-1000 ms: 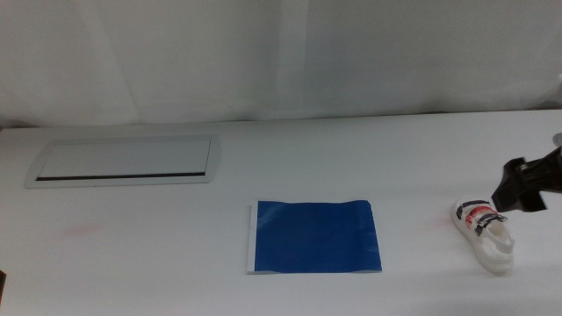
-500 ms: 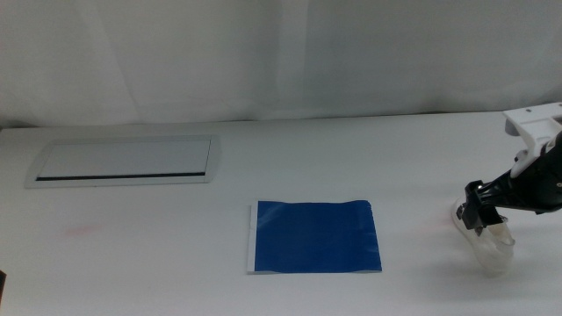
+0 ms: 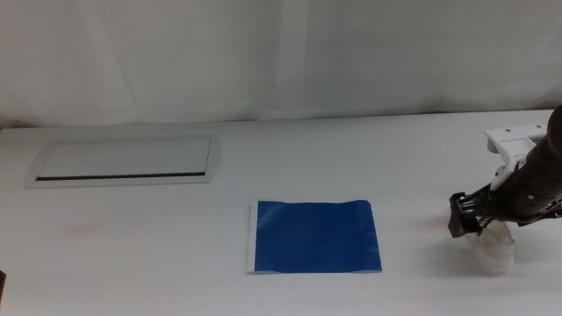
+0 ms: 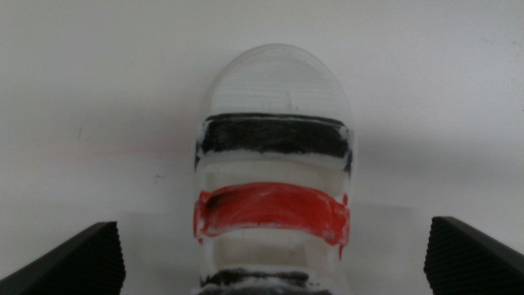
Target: Use one arm to grab the shoe from the table and place it on the mat.
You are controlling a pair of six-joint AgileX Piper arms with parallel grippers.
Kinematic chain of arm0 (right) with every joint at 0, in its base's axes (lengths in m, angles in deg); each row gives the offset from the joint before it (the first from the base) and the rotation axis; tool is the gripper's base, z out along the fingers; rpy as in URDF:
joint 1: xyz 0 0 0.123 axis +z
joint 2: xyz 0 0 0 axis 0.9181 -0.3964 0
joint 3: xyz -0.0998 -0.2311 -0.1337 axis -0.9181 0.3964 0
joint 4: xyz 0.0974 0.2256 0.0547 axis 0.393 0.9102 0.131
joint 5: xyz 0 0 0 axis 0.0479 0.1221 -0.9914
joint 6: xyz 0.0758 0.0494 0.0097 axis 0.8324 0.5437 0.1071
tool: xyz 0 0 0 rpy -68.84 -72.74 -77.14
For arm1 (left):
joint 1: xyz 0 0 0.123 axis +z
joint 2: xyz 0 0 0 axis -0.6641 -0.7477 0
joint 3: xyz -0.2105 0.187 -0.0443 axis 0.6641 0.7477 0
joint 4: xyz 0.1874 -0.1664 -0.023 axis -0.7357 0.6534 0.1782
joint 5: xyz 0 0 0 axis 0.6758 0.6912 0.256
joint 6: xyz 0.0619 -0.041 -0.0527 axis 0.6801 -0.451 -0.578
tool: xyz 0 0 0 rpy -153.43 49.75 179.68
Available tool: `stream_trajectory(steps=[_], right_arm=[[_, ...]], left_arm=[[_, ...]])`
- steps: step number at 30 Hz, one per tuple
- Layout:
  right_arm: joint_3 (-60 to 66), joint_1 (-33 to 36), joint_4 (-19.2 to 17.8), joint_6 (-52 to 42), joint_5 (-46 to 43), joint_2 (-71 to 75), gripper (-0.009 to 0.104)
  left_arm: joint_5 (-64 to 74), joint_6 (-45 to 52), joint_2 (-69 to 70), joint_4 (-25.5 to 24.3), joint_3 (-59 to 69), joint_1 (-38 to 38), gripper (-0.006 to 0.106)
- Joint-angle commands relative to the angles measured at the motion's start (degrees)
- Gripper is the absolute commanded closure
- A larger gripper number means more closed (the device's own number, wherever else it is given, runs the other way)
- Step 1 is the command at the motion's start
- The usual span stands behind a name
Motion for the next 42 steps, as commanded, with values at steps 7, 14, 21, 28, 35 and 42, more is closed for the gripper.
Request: stream_trajectory(steps=[7,14,21,28,35,42], right_arm=[[-0.22,0.33,-0.68,1.11,-1.03,-2.1,-0.001],[-0.22,0.34,-0.49,1.11,0.43,-2.1,0.039],[-3.1,0.34,-0.68,-6.71,2.56,-1.33,0.097],[-16.59,0.92,0.91,-32.76,19.65,1.01,0.097],[-27.76,6.55,1.48,-46.98,29.45,1.68,0.097],[-31.49,14.17,1.25,-53.23,30.6,0.79,0.097]], left_arm=[[-0.26,-0.04,2.31,-0.04,2.16,0.16,0.103],[-0.26,-0.04,2.31,-0.04,2.16,0.16,0.103],[-0.26,-0.04,2.31,-0.04,2.16,0.16,0.103],[-0.26,-0.04,2.31,-0.04,2.16,0.16,0.103],[-0.26,-0.04,2.31,-0.04,2.16,0.16,0.103],[-0.26,-0.04,2.31,-0.04,2.16,0.16,0.103]])
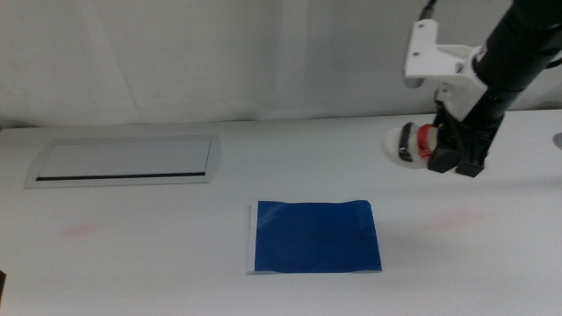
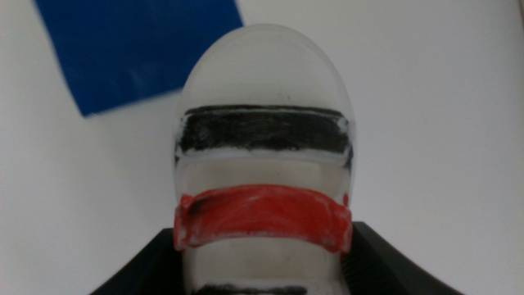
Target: Use one arm to grab the shoe from the table and place it on the mat.
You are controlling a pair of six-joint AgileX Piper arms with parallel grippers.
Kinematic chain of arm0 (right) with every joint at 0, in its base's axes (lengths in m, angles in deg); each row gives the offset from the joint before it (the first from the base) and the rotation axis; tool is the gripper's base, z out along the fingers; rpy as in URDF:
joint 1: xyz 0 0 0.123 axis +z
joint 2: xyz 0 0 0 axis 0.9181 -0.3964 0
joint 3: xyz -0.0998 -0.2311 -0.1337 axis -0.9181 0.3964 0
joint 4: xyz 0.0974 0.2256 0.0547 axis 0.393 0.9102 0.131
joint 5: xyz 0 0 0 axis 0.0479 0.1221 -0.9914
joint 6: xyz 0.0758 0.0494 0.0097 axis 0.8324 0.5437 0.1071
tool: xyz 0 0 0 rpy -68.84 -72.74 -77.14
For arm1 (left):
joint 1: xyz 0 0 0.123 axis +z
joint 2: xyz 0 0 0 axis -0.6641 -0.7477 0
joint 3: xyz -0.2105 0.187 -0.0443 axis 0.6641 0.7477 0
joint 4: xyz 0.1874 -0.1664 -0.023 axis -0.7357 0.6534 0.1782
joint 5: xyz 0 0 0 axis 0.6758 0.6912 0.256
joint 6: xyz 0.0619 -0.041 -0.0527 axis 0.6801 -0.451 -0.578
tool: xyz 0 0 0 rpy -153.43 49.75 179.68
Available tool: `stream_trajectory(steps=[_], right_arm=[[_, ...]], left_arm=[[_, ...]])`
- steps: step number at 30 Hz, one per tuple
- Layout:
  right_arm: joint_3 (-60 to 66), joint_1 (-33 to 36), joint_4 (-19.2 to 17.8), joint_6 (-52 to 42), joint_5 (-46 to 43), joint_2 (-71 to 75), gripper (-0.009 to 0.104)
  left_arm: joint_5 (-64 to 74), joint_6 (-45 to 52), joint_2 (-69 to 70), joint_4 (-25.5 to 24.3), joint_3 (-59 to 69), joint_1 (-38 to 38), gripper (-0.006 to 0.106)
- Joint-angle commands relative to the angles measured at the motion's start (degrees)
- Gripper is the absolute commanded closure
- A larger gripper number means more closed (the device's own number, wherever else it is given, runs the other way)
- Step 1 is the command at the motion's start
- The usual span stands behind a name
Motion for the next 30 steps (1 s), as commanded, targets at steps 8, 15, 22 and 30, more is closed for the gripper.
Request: stream_trajectory(steps=[8,15,22,30], right_arm=[[-0.95,8.19,1.67,-2.48,0.67,-4.69,0.097],[-9.46,11.96,3.59,-0.53,4.71,-12.73,0.097],[-13.48,14.28,3.93,-0.92,4.59,-18.67,0.097],[-13.75,16.43,3.91,-1.04,3.12,-23.93,0.097]], left_arm=[[-0.26,-0.04,2.31,-0.04,2.16,0.16,0.103],[-0.26,-0.04,2.31,-0.04,2.16,0.16,0.103],[-0.26,-0.04,2.31,-0.04,2.16,0.16,0.103],[-0.26,-0.04,2.31,-0.04,2.16,0.16,0.103]])
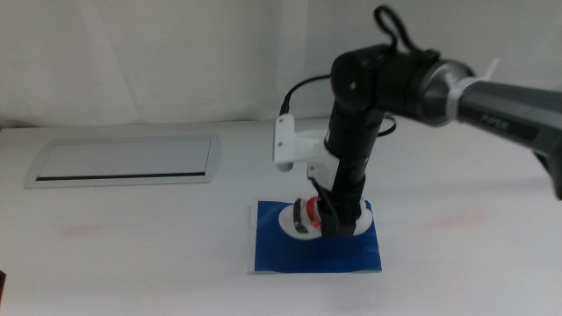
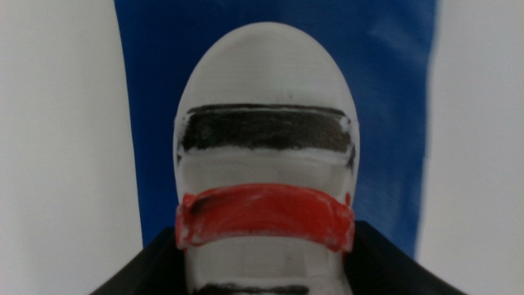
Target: Use one arm to grab the shoe from the table and place it on the mat.
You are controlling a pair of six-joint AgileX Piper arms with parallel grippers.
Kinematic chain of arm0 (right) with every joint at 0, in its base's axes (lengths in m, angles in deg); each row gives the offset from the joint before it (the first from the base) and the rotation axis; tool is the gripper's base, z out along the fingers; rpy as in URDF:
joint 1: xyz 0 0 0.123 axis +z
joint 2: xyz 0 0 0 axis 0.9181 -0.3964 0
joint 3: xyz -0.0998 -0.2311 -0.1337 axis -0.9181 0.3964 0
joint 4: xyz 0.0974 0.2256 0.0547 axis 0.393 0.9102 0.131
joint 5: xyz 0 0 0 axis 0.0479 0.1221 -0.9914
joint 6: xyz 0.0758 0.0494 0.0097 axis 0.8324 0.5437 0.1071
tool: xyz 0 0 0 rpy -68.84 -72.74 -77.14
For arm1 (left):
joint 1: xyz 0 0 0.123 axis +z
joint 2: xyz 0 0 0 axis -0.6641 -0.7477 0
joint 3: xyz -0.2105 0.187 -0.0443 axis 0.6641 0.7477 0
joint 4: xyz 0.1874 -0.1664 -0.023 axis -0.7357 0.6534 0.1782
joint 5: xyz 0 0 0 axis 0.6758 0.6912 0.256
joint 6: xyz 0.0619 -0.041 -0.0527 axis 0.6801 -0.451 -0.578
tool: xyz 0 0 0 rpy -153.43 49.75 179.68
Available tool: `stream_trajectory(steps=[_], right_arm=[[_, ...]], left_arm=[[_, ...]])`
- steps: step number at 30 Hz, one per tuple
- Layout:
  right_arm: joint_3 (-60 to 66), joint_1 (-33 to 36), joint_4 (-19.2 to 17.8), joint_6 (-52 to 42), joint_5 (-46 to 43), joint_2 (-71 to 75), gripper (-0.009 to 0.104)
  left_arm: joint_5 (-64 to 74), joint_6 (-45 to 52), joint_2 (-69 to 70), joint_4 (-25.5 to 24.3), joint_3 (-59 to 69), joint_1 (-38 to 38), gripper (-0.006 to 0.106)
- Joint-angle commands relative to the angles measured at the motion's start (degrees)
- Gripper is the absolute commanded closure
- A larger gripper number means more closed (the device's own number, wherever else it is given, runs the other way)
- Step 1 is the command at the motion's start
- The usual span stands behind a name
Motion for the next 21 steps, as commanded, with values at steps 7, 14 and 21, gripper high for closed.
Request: stream_trajectory(steps=[7,14,21], right_arm=[[-0.56,1.37,0.94,0.53,-1.62,-3.85,0.097],[-0.56,1.37,0.53,1.51,-3.23,-5.23,0.097],[-0.56,1.37,0.25,5.84,-5.11,-5.23,0.097]], left_arm=[[-0.26,-0.04,2.31,-0.04,2.16,0.16,0.103],[-0.26,-0.04,2.31,-0.04,2.16,0.16,0.103],[-0.26,-0.04,2.31,-0.04,2.16,0.16,0.103]])
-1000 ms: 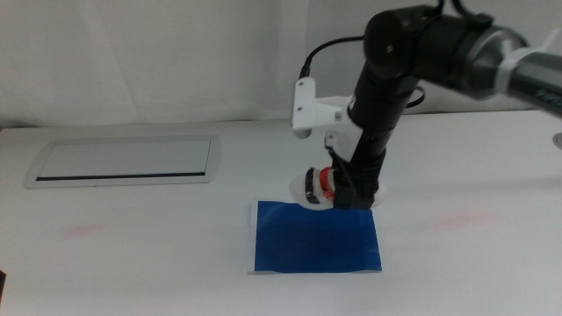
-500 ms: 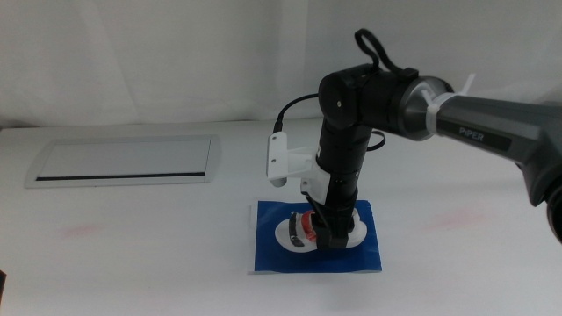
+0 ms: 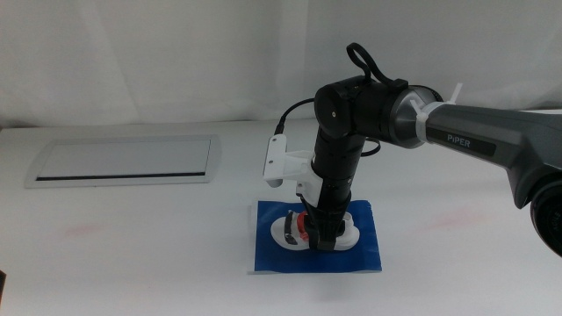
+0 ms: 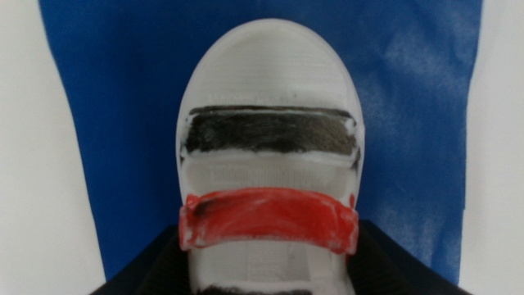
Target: Use one arm to grab the shoe from the table and place it on the mat.
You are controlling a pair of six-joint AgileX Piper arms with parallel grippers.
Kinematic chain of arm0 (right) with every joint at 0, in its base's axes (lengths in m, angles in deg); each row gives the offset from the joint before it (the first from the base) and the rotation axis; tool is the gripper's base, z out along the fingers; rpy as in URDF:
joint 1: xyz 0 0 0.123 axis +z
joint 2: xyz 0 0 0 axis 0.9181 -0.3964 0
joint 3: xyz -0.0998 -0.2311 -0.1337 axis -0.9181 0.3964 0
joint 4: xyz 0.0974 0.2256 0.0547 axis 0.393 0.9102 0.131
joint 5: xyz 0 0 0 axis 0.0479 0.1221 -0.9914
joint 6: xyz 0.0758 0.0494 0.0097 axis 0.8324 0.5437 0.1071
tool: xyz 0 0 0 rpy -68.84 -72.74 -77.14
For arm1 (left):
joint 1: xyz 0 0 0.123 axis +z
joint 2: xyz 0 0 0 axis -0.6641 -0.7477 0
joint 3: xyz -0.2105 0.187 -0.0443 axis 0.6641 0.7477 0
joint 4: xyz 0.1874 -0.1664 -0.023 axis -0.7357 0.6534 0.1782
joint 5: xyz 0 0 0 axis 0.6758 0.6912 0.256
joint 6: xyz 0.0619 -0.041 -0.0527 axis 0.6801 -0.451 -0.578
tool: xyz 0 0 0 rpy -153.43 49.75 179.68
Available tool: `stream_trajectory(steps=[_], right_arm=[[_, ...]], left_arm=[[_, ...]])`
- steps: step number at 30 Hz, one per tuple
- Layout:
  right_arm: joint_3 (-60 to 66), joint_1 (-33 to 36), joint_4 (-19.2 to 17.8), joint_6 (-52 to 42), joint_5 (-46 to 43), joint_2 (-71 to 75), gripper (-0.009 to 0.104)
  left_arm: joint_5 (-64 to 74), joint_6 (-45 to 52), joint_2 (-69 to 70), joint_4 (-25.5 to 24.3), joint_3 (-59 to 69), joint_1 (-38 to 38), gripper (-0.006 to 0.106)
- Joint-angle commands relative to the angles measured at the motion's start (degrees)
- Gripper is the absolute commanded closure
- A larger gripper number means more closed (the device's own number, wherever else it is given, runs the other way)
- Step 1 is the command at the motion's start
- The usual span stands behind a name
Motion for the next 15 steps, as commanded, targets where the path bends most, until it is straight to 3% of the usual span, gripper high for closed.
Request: stream_trajectory(steps=[1,7,8,11,13,15], right_arm=[[-0.45,0.13,0.07,0.99,-0.79,0.06,0.097],[-0.45,0.13,0.29,0.99,-0.67,0.06,0.097],[-0.45,0.13,0.51,0.99,-1.5,0.06,0.059],[-0.45,0.13,0.85,0.99,-1.88,0.06,0.018],[-0.45,0.13,0.85,0.99,-2.67,0.06,-0.001],[-0.45,0.13,0.85,1.11,-3.47,0.06,-0.008]], left_arm=[[-0.26,-0.04,2.31,-0.04,2.16,0.16,0.103],[-0.26,-0.04,2.31,-0.04,2.16,0.16,0.103],[-0.26,-0.04,2.31,-0.04,2.16,0.16,0.103],[-0.26,-0.04,2.31,-0.04,2.16,0.16,0.103],[-0.26,-0.04,2.31,-0.04,2.16,0.16,0.103],[-0.26,-0.04,2.31,-0.04,2.16,0.16,0.103]])
